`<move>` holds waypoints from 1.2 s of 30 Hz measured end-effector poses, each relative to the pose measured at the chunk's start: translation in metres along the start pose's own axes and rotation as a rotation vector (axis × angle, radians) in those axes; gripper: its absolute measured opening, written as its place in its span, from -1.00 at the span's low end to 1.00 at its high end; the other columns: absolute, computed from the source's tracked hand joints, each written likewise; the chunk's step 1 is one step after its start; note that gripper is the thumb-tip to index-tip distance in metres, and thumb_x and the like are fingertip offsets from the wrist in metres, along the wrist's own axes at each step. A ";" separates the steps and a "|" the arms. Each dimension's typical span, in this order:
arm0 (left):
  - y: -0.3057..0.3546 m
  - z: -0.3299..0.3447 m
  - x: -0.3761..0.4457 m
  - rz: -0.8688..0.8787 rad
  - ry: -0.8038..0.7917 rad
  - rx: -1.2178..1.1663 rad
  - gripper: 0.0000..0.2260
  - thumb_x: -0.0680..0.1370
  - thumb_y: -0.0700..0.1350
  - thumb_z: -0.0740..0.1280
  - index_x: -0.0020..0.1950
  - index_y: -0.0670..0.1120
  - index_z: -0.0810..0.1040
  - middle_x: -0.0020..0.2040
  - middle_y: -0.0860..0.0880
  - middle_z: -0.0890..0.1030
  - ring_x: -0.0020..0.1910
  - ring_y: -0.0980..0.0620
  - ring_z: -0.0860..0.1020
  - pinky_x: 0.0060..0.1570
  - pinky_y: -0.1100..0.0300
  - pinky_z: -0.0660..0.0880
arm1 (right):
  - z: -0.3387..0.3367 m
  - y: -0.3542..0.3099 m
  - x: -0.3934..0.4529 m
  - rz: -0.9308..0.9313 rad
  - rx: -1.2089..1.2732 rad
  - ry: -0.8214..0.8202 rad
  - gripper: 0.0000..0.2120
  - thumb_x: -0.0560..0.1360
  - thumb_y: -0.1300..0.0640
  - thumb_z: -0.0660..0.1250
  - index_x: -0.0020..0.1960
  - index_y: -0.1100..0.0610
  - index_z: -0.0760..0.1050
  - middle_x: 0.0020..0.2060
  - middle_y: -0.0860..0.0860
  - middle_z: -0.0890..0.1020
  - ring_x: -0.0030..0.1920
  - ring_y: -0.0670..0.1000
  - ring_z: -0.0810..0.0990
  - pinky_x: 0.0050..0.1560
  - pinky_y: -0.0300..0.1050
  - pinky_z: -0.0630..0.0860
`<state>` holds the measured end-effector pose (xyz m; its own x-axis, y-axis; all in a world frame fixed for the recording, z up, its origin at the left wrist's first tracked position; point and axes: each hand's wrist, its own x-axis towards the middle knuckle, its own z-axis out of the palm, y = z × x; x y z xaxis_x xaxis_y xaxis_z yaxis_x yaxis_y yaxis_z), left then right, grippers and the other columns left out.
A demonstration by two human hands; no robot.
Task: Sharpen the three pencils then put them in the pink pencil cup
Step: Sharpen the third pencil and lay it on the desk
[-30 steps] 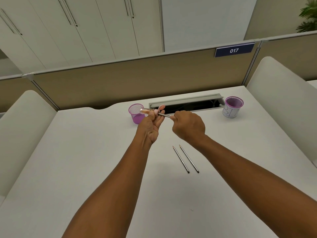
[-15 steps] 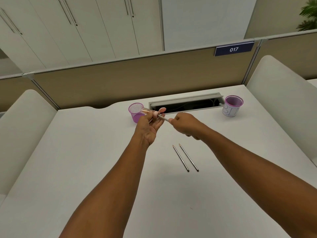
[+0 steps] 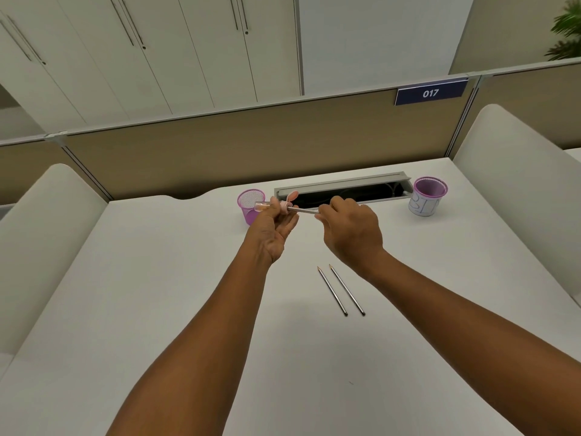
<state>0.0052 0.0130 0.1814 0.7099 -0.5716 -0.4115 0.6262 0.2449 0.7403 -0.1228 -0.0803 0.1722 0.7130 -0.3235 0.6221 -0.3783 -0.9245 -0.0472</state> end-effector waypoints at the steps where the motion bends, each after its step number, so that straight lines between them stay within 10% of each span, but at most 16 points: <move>1: 0.000 0.001 -0.001 0.000 -0.007 0.000 -0.86 0.66 -0.14 0.20 -0.03 -0.17 0.46 0.13 -0.20 0.64 0.05 -0.11 0.62 0.23 -0.04 0.51 | 0.001 0.000 -0.001 -0.018 -0.031 0.018 -0.90 0.48 0.18 0.40 -0.19 0.16 0.56 -0.37 0.06 0.50 -0.45 0.05 0.39 -0.43 -0.17 0.17; 7: -0.010 0.001 -0.003 -0.003 -0.069 0.000 -0.87 0.67 -0.15 0.16 0.01 -0.17 0.44 0.12 -0.18 0.65 -0.07 -0.03 0.64 0.16 0.03 0.55 | -0.012 -0.007 0.005 0.116 0.005 -0.116 -0.81 0.51 0.15 0.30 -0.28 0.14 0.48 -0.41 0.03 0.47 -0.47 0.10 0.48 -0.46 -0.16 0.26; 13: -0.014 -0.002 0.000 -0.036 -0.093 -0.009 -0.86 0.65 -0.17 0.20 0.13 -0.23 0.42 -0.11 -0.16 0.71 -0.10 -0.08 0.67 0.03 0.05 0.61 | -0.030 -0.001 0.032 0.990 0.767 -0.869 -0.72 0.56 0.10 0.17 -0.23 0.19 0.52 -0.35 0.04 0.46 -0.43 -0.04 0.29 -0.44 -0.20 0.21; 24: -0.016 -0.001 -0.004 -0.036 -0.062 -0.061 -0.91 0.66 -0.23 0.18 0.11 -0.20 0.44 -0.07 -0.18 0.70 -0.10 -0.12 0.67 0.07 -0.03 0.59 | -0.017 -0.003 0.008 0.249 0.129 -0.407 -0.74 0.61 -0.01 0.18 -0.17 0.12 0.43 -0.28 -0.01 0.45 -0.29 0.03 0.44 -0.33 -0.15 0.26; 27: -0.015 -0.001 -0.004 -0.040 -0.071 -0.082 -0.92 0.66 -0.21 0.18 0.11 -0.19 0.43 -0.10 -0.18 0.70 -0.05 -0.14 0.65 0.11 -0.03 0.58 | -0.016 -0.007 0.011 0.449 0.223 -0.506 -0.68 0.61 -0.03 0.18 -0.22 0.14 0.49 -0.36 0.00 0.47 -0.36 0.01 0.41 -0.38 -0.18 0.23; 31: -0.017 -0.001 -0.004 -0.045 -0.055 -0.042 -0.85 0.66 -0.18 0.20 0.18 -0.22 0.41 -0.12 -0.18 0.71 -0.12 -0.10 0.67 -0.04 0.04 0.63 | -0.025 -0.004 0.032 1.140 0.952 -0.929 -0.65 0.63 0.02 0.16 -0.21 0.19 0.51 -0.46 -0.01 0.42 -0.52 -0.08 0.24 -0.55 -0.25 0.16; 36: -0.017 -0.004 -0.003 -0.042 -0.027 -0.041 -0.86 0.66 -0.20 0.19 0.19 -0.20 0.41 -0.14 -0.17 0.71 -0.04 -0.12 0.64 0.02 0.02 0.62 | -0.024 -0.002 0.027 0.959 0.900 -0.932 -0.66 0.63 -0.01 0.18 -0.07 0.24 0.56 -0.37 0.03 0.48 -0.44 -0.05 0.32 -0.44 -0.22 0.26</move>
<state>-0.0064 0.0136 0.1682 0.6742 -0.6027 -0.4270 0.6685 0.2520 0.6997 -0.1171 -0.0820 0.2080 0.6495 -0.5166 -0.5579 -0.6617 -0.0227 -0.7494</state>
